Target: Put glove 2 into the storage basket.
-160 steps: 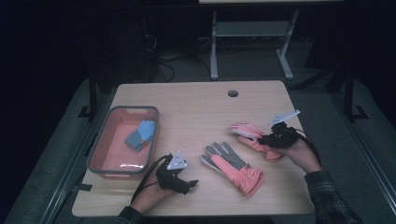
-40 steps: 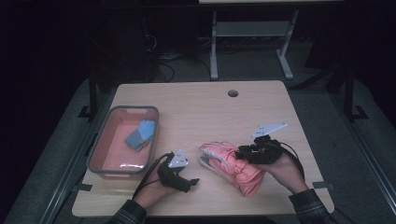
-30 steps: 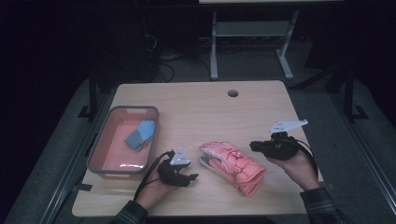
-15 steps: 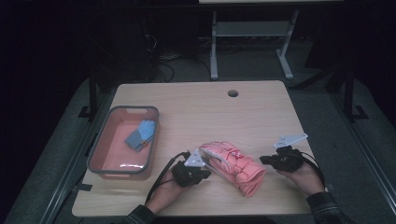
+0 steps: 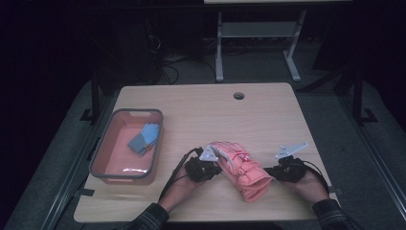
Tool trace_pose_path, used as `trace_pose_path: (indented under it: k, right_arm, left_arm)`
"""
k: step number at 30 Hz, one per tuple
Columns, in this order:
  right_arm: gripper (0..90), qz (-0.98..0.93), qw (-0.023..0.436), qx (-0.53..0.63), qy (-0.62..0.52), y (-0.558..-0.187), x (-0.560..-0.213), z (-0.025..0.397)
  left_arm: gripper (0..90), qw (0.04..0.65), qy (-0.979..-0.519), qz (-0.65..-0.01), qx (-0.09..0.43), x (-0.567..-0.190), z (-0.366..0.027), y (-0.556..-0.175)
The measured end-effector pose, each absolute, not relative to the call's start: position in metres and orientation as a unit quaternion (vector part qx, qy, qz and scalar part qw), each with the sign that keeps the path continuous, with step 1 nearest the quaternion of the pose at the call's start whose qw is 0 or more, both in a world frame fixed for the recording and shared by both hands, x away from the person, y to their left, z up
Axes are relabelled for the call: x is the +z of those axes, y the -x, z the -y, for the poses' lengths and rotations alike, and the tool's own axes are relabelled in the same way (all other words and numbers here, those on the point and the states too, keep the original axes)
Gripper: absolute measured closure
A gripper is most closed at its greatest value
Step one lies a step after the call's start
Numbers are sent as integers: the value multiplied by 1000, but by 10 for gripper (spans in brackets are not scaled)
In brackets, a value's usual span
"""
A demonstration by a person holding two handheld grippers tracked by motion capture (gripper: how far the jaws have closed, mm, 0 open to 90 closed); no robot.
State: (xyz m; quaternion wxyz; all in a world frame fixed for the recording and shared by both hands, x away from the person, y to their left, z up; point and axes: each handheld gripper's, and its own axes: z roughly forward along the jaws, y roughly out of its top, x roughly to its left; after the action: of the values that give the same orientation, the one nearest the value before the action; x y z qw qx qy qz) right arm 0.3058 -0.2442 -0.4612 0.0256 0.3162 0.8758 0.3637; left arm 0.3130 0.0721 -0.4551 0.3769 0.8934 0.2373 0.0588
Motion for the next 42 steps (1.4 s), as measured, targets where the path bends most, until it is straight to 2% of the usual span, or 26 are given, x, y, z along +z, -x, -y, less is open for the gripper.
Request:
trace_pose_path:
  k: [16, 33, 42]
  right_arm:
    - [899, -878, -12, 382, -286, -295, -464, 219]
    - [898, -887, -41, 383, -254, -279, -467, 165]
    - [898, -869, -34, 403, -286, -276, -450, 185]
  left_arm:
    - [893, 387, -886, -253, 44, -455, -78, -338]
    - [889, 401, -883, -242, 23, -449, -83, -351]
    - [829, 398, -880, -260, 23, -444, -96, -354]
